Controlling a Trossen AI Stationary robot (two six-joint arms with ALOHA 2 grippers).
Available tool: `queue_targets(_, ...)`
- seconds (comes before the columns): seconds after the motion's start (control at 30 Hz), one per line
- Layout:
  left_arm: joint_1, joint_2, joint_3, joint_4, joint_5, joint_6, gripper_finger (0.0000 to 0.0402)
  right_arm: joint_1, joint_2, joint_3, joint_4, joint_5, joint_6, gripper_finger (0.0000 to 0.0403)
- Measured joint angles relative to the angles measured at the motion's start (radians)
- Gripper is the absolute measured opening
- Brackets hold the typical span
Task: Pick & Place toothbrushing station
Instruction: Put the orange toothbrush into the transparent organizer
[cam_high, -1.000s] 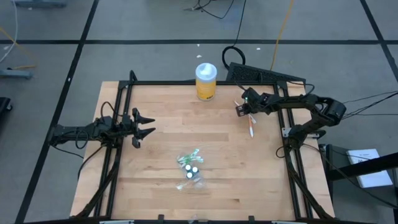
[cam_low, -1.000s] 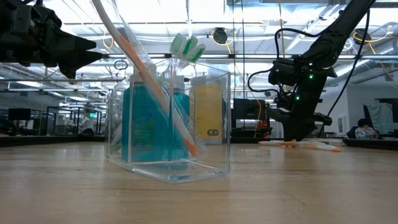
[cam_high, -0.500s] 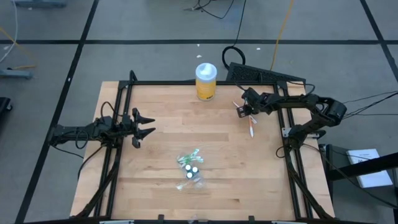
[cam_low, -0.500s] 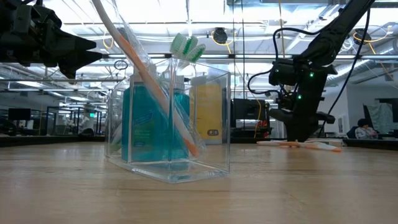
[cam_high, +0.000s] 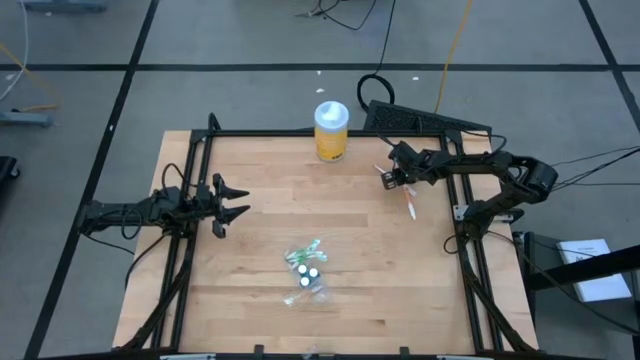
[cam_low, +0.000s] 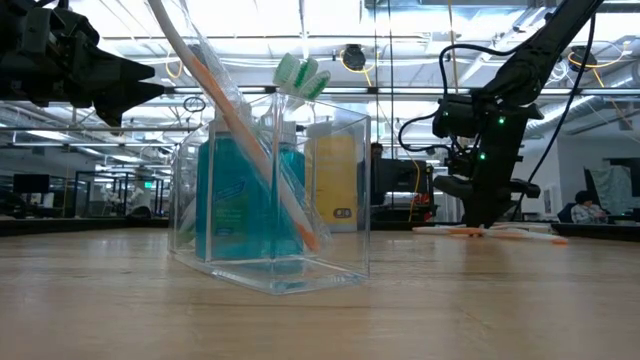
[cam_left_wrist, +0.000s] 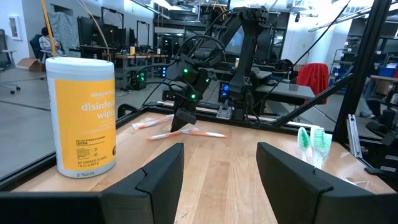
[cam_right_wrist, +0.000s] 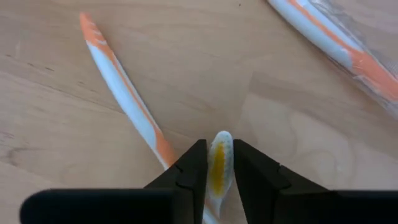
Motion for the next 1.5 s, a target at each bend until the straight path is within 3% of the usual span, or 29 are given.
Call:
queue_targets(0.4,0.000,0.000,0.000,0.000,0.000,0.000,0.0209,0.000,-0.036,-0.005,0.047,-0.006,-0.050,0.0051)
queue_targets(0.77,0.000,0.000,0.000,0.000,0.000,0.000,0.0209,0.045,-0.230,-0.005,0.113,-0.003,-0.113,0.0050)
queue_targets(1.07,0.000,0.000,0.000,0.000,0.000,0.000,0.0209,0.146,-0.320,-0.004,0.325,-0.002,-0.204,0.0050)
queue_targets(1.5,0.000,0.000,0.000,0.000,0.000,0.000,0.0209,0.362,-0.325,-0.002,0.623,-0.032,-0.310,0.0050)
